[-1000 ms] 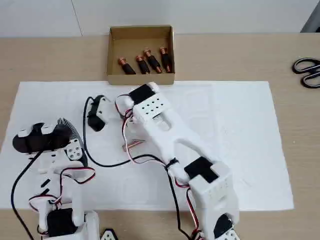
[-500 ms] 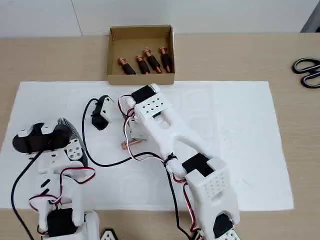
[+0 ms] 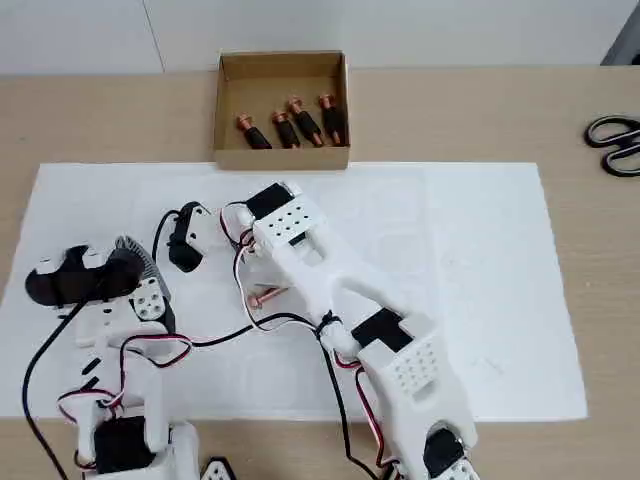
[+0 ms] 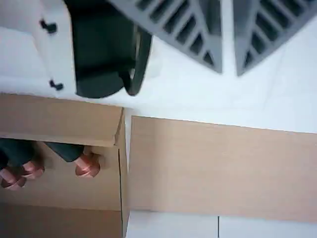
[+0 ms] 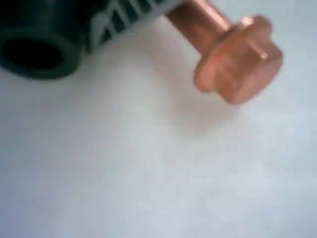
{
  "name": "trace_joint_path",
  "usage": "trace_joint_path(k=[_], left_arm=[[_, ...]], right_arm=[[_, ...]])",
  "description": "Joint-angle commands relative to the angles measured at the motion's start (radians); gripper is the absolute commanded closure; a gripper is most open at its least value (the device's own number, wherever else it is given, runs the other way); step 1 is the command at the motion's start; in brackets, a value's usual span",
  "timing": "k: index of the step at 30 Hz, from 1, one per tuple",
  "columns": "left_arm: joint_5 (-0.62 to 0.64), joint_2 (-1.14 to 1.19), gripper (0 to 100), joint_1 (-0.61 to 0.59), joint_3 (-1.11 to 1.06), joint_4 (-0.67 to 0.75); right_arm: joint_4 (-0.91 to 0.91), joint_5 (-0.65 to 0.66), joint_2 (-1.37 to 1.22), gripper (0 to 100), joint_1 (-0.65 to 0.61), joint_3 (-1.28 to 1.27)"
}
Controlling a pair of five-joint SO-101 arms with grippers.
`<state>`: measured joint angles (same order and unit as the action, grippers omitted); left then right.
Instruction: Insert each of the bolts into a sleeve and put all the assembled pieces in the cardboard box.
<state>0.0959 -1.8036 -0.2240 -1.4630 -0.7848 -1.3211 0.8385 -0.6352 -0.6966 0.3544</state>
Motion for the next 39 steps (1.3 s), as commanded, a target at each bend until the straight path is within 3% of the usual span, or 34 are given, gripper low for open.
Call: trace_joint_path(k=[1,6,10,18,22,26,39], left_arm=[[-0.006,-0.009,99,0.0,0.028,0.002],[-0.006,-0.009,99,0.0,0.028,0.002],[-0.006,-0.009,99,0.0,0.028,0.002],[-0.006,-0.008,99,0.0,0.028,-0.003],[-0.008,-0.005,99,0.0,0.028,-0.089],[-0.04,-0.005,99,0.0,0.028,-0.166],[-0.069,-0.003,99,0.028,-0.024,-0.17]], right_arm=[[-0.024,0.005,-0.047,98.8,-0.005,-0.006],[-0.024,0.003,-0.044,99.6,0.019,0.034],[-0.124,0.0,-0.044,99.5,0.056,0.212],[-0.346,-0.16,-0.045,99.5,0.059,0.583],[-0.378,-0.255,-0.036,99.5,0.061,0.624],[-0.384,-0.341,0.053,99.5,0.062,0.566],[-0.372,-0.35,0.684,99.2,0.065,-0.049]])
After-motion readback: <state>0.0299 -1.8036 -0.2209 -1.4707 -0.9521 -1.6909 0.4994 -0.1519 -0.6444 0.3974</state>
